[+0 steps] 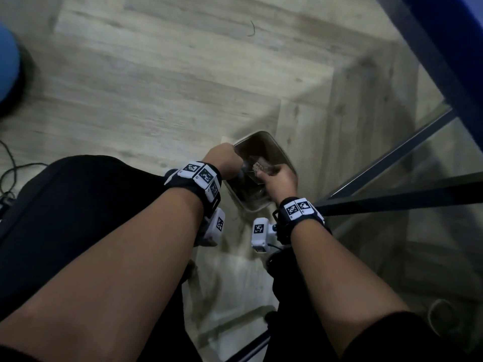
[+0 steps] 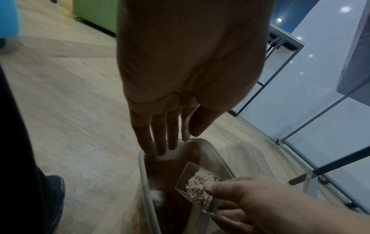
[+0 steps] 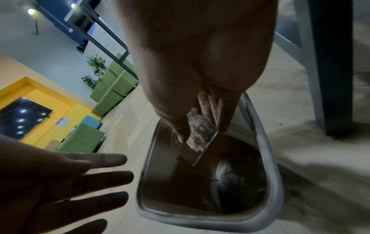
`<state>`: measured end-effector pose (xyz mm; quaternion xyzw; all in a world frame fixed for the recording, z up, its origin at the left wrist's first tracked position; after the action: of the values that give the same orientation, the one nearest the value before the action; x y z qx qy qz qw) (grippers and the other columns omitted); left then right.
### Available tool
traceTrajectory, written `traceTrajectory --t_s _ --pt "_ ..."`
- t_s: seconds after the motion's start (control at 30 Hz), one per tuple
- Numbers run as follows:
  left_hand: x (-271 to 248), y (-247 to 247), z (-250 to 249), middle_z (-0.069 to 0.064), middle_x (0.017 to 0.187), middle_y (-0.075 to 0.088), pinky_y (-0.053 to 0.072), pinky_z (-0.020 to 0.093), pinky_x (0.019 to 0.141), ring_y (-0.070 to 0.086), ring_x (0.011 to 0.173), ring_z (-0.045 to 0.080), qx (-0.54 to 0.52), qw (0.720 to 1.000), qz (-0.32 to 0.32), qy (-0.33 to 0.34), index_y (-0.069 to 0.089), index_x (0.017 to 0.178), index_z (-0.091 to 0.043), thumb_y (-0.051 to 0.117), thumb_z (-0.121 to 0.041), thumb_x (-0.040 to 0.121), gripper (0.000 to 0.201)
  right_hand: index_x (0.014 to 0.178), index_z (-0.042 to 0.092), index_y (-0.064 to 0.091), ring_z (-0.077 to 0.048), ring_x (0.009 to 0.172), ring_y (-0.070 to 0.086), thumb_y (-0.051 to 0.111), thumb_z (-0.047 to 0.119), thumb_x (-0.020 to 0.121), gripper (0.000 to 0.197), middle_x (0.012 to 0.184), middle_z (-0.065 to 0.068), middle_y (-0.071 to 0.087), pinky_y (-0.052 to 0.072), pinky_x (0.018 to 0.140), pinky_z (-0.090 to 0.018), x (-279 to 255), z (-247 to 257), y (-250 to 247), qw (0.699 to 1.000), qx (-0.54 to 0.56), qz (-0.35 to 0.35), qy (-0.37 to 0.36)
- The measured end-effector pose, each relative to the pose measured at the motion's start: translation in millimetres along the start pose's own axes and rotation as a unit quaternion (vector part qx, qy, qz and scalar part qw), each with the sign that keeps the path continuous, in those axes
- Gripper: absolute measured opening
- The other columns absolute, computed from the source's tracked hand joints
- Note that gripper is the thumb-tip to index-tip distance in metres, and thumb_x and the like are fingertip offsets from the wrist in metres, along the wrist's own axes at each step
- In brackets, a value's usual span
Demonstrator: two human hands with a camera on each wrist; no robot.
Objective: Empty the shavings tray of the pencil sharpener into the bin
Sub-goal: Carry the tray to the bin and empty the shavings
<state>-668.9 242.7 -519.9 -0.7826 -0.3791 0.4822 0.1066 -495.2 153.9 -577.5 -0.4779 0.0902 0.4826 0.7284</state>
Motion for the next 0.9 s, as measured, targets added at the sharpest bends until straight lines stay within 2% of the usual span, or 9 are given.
traceTrajectory --t_s 0.07,0.13,0.27,0.43,0.63,0.9 --pt "0.7 1.6 2.5 0.024 0.114 0.076 0.059 0.045 0.095 0.07 0.109 0.041 0.008 1.0 0.002 0.0 0.079 0.111 0.003 0.06 -0.008 0.09 0.03 0.13 0.006 0.069 -0.028 0.109 0.072 0.086 0.037 0.089 0.053 0.119 -0.013 0.076 0.046 0.084 -0.026 4.7 -1.3 9.7 1.0 -0.008 0.002 0.007" --pt "2.8 1.6 5.5 0.025 0.112 0.075 0.059 0.045 0.093 0.07 0.107 0.041 0.014 1.0 0.0 0.002 0.078 0.109 0.003 0.059 -0.009 0.09 0.03 0.127 0.008 0.067 -0.029 0.106 0.072 0.087 0.031 0.088 0.049 0.117 -0.012 0.076 0.05 0.085 -0.029 6.5 -2.5 16.9 1.0 -0.029 0.0 0.002" --pt "3.9 0.4 8.0 0.024 0.112 0.076 0.059 0.044 0.093 0.07 0.108 0.042 0.006 1.0 -0.002 0.004 0.079 0.109 0.0 0.053 -0.009 0.086 0.035 0.122 0.014 0.065 -0.034 0.106 0.073 0.084 0.022 0.083 0.044 0.117 -0.014 0.074 0.061 0.093 -0.04 5.2 0.3 25.4 0.994 -0.097 -0.013 -0.044" --pt "1.1 2.9 2.0 0.023 0.116 0.076 0.058 0.044 0.098 0.07 0.112 0.04 -0.002 1.0 -0.002 0.002 0.079 0.112 -0.001 0.053 -0.009 0.089 0.036 0.112 0.014 0.062 -0.038 0.102 0.071 0.072 0.021 0.093 0.023 0.113 -0.016 0.073 0.054 0.079 -0.038 6.9 3.0 27.3 0.988 -0.134 -0.022 -0.078" --pt "-0.6 1.3 2.7 0.022 0.115 0.076 0.058 0.041 0.096 0.069 0.11 0.039 -0.007 1.0 -0.001 -0.003 0.08 0.112 -0.002 0.056 -0.007 0.088 0.035 0.114 0.014 0.063 -0.036 0.103 0.073 0.082 0.017 0.085 0.035 0.115 -0.015 0.074 0.063 0.086 -0.042 6.3 -1.7 26.5 0.992 -0.114 -0.022 -0.054" --pt "-2.4 2.4 1.9 0.022 0.116 0.075 0.058 0.043 0.098 0.069 0.112 0.039 -0.011 1.0 0.005 -0.001 0.079 0.114 -0.002 0.056 -0.009 0.089 0.034 0.115 0.016 0.065 -0.035 0.102 0.074 0.083 0.02 0.083 0.037 0.114 -0.013 0.074 0.065 0.09 -0.049 0.8 -3.6 21.5 0.997 -0.065 -0.04 -0.034"
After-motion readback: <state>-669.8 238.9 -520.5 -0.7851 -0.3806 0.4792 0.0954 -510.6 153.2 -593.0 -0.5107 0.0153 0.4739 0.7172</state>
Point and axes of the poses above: each hand's wrist, its own x-axis towards the middle knuckle, its own y-axis out of the palm, z = x × y, the point moved 4 cm from there along x, towards the middle knuckle
